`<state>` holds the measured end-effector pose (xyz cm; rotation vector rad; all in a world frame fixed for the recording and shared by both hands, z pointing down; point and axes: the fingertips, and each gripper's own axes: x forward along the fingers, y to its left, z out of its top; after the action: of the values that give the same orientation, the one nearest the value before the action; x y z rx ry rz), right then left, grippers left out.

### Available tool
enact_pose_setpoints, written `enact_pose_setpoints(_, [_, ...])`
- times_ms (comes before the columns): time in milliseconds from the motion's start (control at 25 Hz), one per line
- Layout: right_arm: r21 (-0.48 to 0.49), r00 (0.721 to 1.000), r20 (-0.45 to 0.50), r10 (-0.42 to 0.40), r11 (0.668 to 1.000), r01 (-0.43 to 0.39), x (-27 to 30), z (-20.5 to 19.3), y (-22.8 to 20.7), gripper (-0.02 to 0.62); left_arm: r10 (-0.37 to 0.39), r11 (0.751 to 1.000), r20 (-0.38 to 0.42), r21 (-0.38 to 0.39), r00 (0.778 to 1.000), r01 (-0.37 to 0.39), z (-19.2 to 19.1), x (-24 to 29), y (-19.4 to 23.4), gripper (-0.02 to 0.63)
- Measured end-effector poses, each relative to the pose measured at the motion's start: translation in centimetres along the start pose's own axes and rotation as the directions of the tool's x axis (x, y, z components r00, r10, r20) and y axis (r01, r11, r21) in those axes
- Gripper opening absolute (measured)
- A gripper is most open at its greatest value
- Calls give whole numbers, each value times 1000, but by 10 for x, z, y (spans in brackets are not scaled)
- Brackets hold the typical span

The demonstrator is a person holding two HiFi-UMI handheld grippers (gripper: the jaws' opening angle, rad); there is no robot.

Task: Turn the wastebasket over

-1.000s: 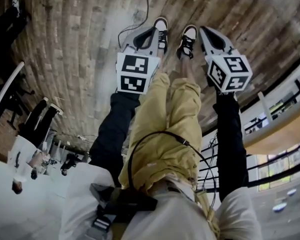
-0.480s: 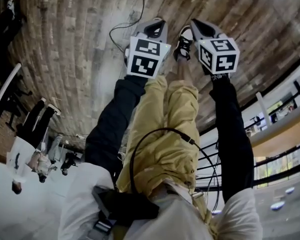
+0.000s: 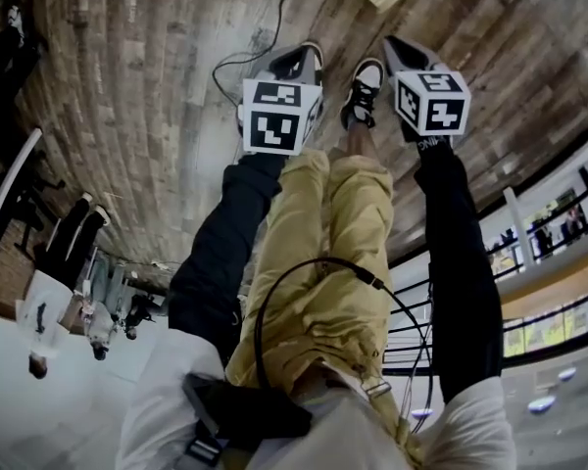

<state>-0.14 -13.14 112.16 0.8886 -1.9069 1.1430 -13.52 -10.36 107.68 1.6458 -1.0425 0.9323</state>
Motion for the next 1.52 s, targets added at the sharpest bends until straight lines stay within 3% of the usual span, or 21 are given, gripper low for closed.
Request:
enact_pose_setpoints(280, [60, 998, 15, -68, 996, 67, 57, 6, -62, 31, -2, 1000, 3, -16, 1000, 2, 12, 46, 9, 2])
enact_pose_setpoints(440, [99, 992, 5, -125, 987, 124, 82, 3, -96, 109, -20, 999, 0, -30, 1000, 20, 9, 66, 6, 2])
enact_pose_setpoints(600, [127, 986, 5, -168, 978, 166, 95, 2, -122, 127, -22, 998, -2, -64, 1000, 22, 4, 74, 5, 2])
enact_pose_setpoints(920, [197, 987, 25, -156, 969, 148, 120, 13, -140, 124, -10, 997, 0, -77, 1000, 10, -1, 78, 7, 2])
enact_pose_setpoints(1160, [312, 984, 53, -171, 939, 147, 109, 15, -144, 63, -4, 997, 4, -71, 1000, 4, -2, 72, 3, 2])
enact_pose_setpoints(1400, [156, 966, 86, -244, 961, 229, 71, 38, -135, 61, 0, 998, 15, -60, 1000, 1, 1, 56, -9, 2])
enact_pose_setpoints(1520, [16, 947, 71, -313, 950, 313, 48, 42, -142, 60, -3, 999, 16, -53, 1000, 4, 5, 52, -21, 2])
